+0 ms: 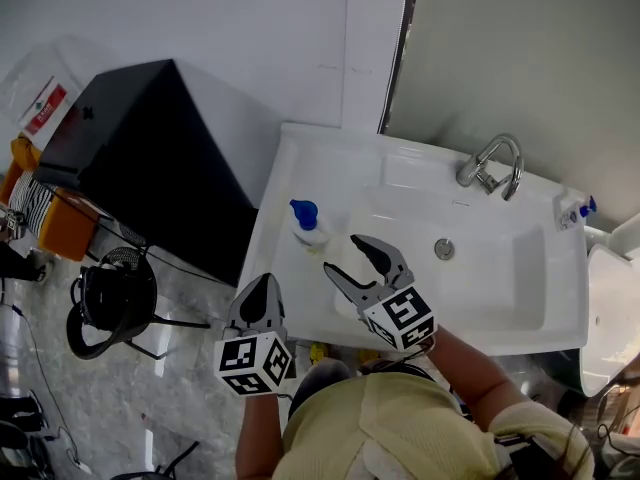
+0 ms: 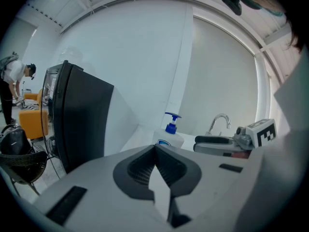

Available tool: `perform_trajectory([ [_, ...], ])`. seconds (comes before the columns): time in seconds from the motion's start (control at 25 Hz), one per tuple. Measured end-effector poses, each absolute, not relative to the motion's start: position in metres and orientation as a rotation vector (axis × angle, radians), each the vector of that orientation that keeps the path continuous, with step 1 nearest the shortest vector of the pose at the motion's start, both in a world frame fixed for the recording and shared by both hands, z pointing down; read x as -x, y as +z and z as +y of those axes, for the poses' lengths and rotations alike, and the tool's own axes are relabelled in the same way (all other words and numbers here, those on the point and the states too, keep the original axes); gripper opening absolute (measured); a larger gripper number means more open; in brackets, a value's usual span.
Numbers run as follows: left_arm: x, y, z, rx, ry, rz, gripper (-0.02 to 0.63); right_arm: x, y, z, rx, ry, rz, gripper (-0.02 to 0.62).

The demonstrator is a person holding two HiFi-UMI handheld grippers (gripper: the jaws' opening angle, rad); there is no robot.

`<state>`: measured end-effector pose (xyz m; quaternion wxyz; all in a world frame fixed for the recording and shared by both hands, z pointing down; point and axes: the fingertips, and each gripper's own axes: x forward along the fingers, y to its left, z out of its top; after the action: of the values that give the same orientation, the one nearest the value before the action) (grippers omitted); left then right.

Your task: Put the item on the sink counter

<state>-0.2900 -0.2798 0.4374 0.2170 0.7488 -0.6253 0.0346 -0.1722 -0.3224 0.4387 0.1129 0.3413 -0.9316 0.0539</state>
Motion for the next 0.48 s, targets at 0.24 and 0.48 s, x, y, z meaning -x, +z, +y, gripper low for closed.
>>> perform_trajectory([
  [0.24,0.285,0.433,-0.273,-2.087,0.082,-1.726,0.035,0.159,0.428,-0.309,-1.021,0.199,-2.740,0.224],
  [0.48,0.283,0.431,-0.264,-2.090,0.074,-1.724,0.035,0.143,0.421,-0.300,-1.063,0.225,-2.734,0.156],
])
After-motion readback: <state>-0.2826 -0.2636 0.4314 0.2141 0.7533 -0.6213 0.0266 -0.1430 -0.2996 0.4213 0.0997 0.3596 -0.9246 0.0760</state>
